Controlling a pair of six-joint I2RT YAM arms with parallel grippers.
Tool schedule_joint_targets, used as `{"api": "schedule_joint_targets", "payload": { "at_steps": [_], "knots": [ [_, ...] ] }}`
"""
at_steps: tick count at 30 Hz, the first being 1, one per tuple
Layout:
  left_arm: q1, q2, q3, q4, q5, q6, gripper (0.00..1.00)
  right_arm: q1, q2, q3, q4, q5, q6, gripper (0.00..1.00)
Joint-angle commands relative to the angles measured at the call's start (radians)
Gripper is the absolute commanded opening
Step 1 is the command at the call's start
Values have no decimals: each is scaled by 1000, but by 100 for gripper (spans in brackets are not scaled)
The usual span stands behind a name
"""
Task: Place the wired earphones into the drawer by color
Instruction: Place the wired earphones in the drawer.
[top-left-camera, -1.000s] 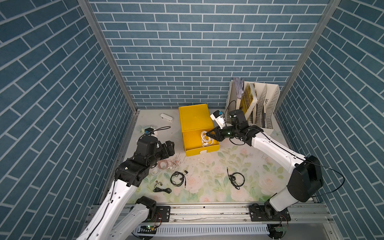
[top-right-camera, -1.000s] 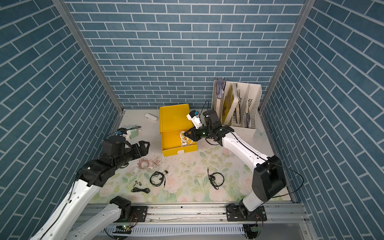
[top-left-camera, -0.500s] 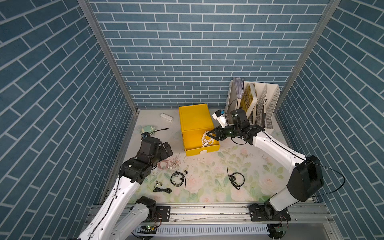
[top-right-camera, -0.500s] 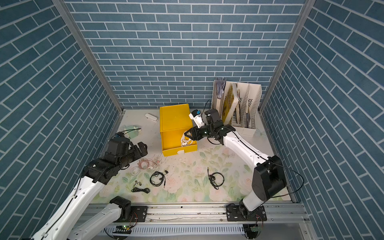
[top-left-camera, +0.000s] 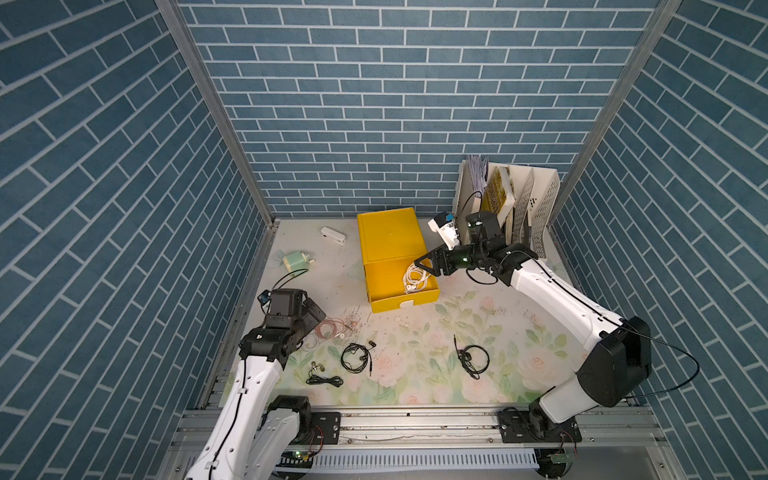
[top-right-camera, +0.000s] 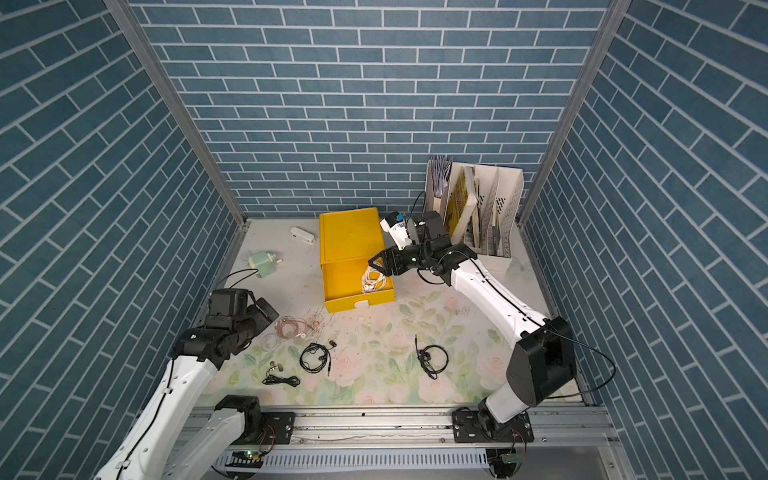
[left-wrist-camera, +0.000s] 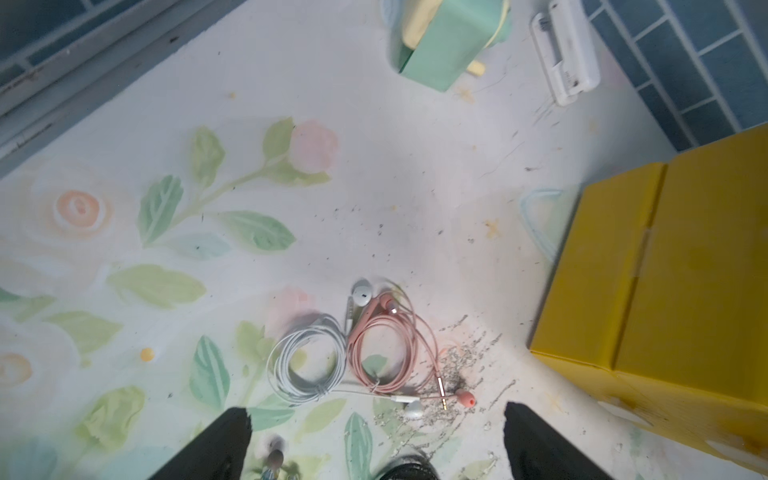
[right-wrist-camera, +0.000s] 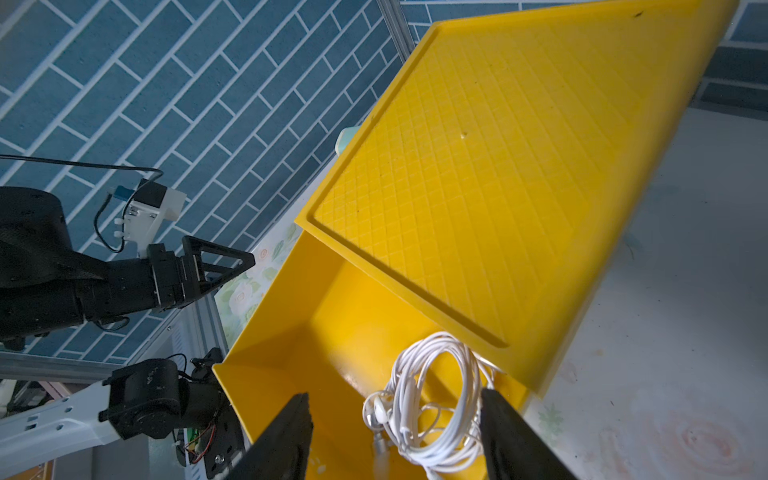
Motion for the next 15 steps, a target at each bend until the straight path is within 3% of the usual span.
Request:
{"api": "schedule_joint_targets", "payload": {
  "at_steps": [1, 6, 15],
  "knots": [
    [15, -15, -36, 34, 14, -47, 100, -3, -14, 40, -47, 39, 5, 63],
    [31, -30, -82, 48, 5, -53, 98, -3, -10, 75, -137, 134, -7, 57],
    [40, -61, -109, 52, 8, -36, 96, 24, 36, 94, -184, 141, -26, 44]
  ]
}}
